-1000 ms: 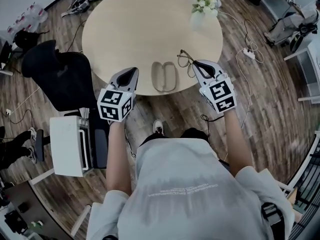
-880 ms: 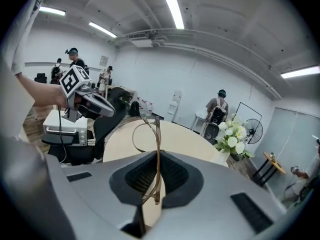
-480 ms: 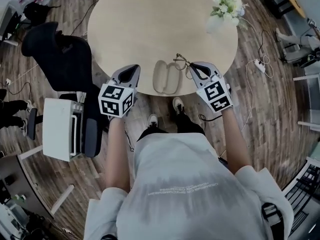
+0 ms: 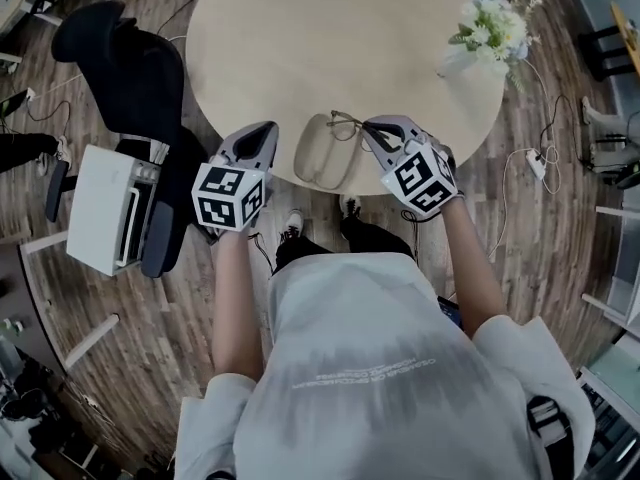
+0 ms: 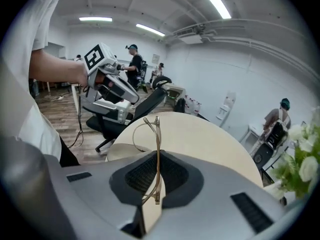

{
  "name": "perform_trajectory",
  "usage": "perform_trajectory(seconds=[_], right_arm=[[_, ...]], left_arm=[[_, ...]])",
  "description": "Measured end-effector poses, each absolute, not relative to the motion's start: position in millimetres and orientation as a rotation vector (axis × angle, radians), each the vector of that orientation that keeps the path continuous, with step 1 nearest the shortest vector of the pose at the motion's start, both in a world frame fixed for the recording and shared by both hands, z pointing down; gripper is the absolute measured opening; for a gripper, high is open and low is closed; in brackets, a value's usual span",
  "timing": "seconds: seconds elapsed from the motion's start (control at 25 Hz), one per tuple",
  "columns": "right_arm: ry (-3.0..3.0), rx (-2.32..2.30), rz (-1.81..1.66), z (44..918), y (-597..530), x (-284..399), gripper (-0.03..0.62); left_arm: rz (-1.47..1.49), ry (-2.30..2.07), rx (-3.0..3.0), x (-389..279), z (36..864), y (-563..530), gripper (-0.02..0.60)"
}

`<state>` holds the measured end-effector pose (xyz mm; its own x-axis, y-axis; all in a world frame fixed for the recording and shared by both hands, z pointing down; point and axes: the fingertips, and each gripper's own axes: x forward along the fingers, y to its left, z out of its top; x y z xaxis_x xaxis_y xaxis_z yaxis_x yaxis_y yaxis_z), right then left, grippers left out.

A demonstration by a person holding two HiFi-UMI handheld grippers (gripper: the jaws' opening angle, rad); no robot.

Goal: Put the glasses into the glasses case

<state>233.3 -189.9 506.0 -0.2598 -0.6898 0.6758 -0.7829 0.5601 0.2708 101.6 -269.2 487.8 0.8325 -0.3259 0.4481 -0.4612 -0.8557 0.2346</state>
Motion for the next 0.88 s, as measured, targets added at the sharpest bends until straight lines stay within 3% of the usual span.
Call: perform_trajectory(seconds=[0.88], right_arm=[[-2.018, 0.225, -0.328, 608.9, -193.9, 191.2, 0.015]], left_arm=[[0.473, -1.124, 2.326, 44.8, 552.2, -224.6, 0.014]])
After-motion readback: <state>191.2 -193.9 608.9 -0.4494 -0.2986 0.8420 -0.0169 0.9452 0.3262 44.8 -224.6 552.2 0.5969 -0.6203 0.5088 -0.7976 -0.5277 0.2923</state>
